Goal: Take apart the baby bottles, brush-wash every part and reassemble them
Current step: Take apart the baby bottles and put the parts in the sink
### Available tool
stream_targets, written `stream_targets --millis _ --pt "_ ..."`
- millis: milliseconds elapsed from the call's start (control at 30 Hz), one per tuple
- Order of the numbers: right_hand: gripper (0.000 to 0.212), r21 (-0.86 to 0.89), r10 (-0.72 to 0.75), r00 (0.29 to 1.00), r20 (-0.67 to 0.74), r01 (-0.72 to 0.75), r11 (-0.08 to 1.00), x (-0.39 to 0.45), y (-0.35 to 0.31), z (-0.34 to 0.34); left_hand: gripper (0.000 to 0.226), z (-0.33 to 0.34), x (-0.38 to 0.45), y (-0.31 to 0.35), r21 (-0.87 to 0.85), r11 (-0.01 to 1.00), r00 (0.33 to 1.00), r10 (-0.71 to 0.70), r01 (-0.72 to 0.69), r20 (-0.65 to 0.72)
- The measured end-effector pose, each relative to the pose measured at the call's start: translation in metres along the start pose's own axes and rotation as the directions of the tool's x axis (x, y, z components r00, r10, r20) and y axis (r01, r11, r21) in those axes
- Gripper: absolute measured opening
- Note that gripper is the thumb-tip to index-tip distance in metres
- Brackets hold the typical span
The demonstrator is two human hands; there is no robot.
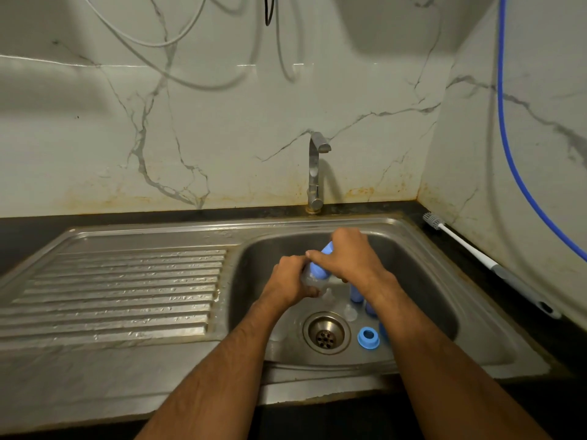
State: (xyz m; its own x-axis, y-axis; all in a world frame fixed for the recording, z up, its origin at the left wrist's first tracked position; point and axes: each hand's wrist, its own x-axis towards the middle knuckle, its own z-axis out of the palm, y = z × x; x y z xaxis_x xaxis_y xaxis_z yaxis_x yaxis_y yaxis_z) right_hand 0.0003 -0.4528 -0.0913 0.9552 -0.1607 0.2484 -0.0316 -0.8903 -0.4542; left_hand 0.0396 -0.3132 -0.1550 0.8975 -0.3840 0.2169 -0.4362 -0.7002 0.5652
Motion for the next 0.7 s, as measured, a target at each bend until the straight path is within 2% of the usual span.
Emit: stream_targets --millis 67,133,200,233,333,433,567,700 --pt "0.034 0.021 -0.031 0.999 0.025 0.031 0.999 0.002 0.002 -0.004 0.063 -0.002 0.001 -0.002 -0.005 1.000 1.000 0.004 -0.004 0.008" --pt "0.026 0.034 -0.156 0.983 0.094 0.154 0.988 0.006 0.006 -0.010 0.059 -0.005 0.002 -0.010 0.009 1.000 0.999 -0.019 0.019 0.043" --pt "0.030 0.093 -0.258 0.956 0.139 0.247 0.965 0.006 0.011 -0.020 0.059 -0.008 0.002 -0.019 0.039 0.998 0.995 -0.050 0.047 0.082" --pt "0.034 0.127 -0.258 0.957 0.135 0.242 0.962 0.006 0.014 -0.024 0.059 -0.009 0.002 -0.023 0.045 0.997 0.994 -0.063 0.060 0.084" --pt "0.034 0.181 -0.153 0.987 0.044 0.143 0.973 0.006 0.020 -0.032 0.058 -0.011 0.004 -0.025 -0.024 0.995 0.995 -0.098 0.098 -0.001" --pt "0.033 0.190 0.078 0.997 0.011 -0.079 0.979 0.008 0.031 -0.031 0.059 -0.010 0.004 -0.022 -0.084 0.990 0.990 -0.119 0.112 -0.077" --pt "0.013 -0.010 0.249 0.968 0.027 -0.249 0.968 0.010 0.050 -0.041 0.057 -0.013 0.005 -0.021 -0.104 0.987 0.987 -0.134 0.125 -0.087" --pt "0.012 -0.274 0.393 0.904 0.168 -0.340 0.900 0.003 0.058 -0.049 0.055 -0.014 0.005 -0.018 -0.114 0.988 0.988 -0.119 0.107 -0.098"
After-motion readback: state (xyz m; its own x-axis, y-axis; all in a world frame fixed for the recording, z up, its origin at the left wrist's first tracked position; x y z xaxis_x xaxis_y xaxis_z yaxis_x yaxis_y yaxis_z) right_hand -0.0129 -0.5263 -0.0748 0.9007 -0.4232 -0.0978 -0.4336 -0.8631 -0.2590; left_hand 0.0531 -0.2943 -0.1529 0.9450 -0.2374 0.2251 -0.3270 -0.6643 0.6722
